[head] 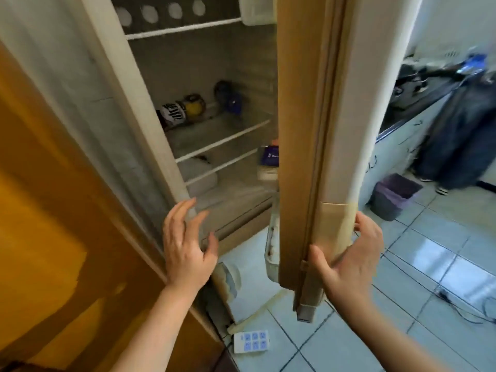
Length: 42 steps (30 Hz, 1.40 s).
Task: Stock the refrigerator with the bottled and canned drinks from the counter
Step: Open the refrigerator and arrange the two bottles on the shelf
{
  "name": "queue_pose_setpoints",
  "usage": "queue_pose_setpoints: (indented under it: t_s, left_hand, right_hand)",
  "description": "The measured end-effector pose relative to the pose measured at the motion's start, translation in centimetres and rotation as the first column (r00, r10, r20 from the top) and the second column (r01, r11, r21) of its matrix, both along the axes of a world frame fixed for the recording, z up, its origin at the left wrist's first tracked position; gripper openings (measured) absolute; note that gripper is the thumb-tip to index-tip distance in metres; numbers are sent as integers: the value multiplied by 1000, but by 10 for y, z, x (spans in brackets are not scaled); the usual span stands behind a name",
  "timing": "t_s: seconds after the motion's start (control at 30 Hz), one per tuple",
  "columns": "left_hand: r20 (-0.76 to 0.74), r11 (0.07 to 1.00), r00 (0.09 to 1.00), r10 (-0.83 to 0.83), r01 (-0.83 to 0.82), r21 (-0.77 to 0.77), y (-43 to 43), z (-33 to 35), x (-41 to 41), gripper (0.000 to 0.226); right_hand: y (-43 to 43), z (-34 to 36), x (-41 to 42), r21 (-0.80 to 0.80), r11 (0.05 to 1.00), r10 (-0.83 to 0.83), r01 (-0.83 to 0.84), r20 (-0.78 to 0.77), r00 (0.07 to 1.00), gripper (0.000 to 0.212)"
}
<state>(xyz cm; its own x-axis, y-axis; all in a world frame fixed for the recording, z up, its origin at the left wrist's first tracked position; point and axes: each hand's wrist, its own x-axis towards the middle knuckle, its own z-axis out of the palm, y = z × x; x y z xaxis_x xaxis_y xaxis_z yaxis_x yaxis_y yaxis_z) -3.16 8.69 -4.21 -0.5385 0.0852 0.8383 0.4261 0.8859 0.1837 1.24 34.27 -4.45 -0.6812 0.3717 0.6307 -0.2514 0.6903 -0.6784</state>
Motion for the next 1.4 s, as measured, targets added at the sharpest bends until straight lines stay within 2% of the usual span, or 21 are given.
queue_pose_setpoints:
  t_s: [0.1,0.17,0.3,0.37,0.43,0.5,0.57,0.67,0.8,0.97,1.13,1.23,1.33,1.4]
  left_hand:
    - [87,996,993,-84,84,1,29,1,-9,31]
    - [148,993,982,-117,115,21,49,3,-17,35]
    - [275,972,932,-234,230,47,95,7,-32,41]
    - [307,956,907,-289,291,38,120,9,-40,43]
    - [342,939,880,-331,343,26,144,10,-47,45]
    - [383,927,853,-354,375,21,165,7,-56,44]
    - [412,923,835,-363,385,34,184,2,-66,41]
    - [394,916,835,-384,398,50,213,2,-81,50]
    - [345,914,855,-388,406,20,252,18,-107,57]
    - [266,945,912,-312,328,-17,300,43,-155,74]
    - [144,973,965,-218,227,-49,337,60,-202,81]
    - [124,986,980,-158,164,-39,352,62,-223,82]
    - [108,989,984,-141,144,-24,364,57,-234,81]
    - [102,991,986,-132,135,-19,370,56,-237,79]
  right_hand:
    - [38,-14,10,-31,999,-32,29,-100,994,63]
    - [62,-21,14,-94,990,-111,102,-95,989,53]
    - [104,-23,11,-318,901,-319,296,-23,947,52]
    - [126,-18,7,-383,846,-405,372,-7,914,53]
    - [148,-11,2,-386,814,-473,433,-9,881,45]
    - [172,-3,-5,-366,790,-525,493,13,851,27]
    - [196,3,-15,-362,740,-576,567,92,812,20]
    - [231,12,-32,-463,657,-589,595,178,788,27]
    - [280,13,-55,-566,609,-551,556,202,810,41]
    - [333,15,-95,-587,552,-535,592,296,791,36]
    - [377,16,-125,-610,592,-447,528,297,844,35]
    - [401,16,-138,-620,604,-430,501,277,860,36]
    - [402,24,-143,-585,672,-518,454,68,853,37]
    - [390,34,-145,-416,811,-516,412,-176,838,45]
